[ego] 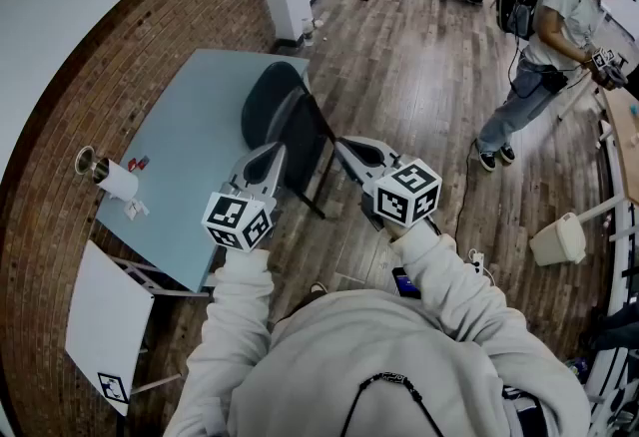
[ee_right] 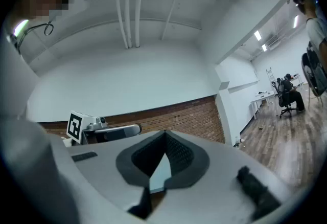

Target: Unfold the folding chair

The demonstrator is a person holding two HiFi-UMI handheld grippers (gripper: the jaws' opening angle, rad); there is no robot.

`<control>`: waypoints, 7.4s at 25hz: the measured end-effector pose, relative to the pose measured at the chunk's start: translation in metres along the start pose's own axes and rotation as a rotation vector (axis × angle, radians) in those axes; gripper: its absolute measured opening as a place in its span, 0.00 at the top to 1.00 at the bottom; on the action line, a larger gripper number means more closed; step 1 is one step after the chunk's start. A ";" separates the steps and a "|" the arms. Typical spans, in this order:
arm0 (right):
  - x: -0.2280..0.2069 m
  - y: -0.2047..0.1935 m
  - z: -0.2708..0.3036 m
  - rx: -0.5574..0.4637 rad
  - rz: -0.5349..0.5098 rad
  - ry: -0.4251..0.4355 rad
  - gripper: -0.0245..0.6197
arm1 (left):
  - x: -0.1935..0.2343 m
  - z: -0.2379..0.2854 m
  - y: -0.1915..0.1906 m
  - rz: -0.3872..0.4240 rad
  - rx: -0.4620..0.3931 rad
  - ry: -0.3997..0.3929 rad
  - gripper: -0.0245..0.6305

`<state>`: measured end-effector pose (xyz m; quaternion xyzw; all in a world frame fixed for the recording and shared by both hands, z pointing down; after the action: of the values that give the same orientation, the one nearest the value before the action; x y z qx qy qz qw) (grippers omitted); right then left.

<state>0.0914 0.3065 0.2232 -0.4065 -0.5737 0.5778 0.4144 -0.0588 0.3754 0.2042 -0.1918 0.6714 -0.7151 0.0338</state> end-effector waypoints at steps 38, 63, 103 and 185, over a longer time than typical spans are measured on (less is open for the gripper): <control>-0.305 -0.041 0.462 0.096 0.100 -0.219 0.95 | 0.446 0.328 0.051 -0.071 0.105 -0.114 0.96; -0.293 -0.357 0.494 0.658 0.555 -0.332 0.52 | 0.537 0.359 -0.171 -0.134 0.812 0.110 0.39; -0.268 -0.554 0.459 1.105 0.806 -0.239 0.73 | 0.472 0.375 -0.223 -0.414 1.158 0.003 0.78; -0.321 -0.882 -0.117 -0.289 1.268 0.074 0.74 | 0.358 0.469 -0.448 -0.505 1.528 -0.160 0.86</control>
<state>0.3173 0.0398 1.1016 -0.7375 -0.2800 0.6128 -0.0462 -0.1459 -0.1351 0.7338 -0.3121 -0.0707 -0.9465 0.0408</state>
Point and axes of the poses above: the fingertips, and each gripper's own axes: z forward along the fingers, x to its left, y out of its top, the point moved 5 cm from there along -z, backward along the fingers, and after that the axes turned 14 degrees about -z, right-handed, at the moved point
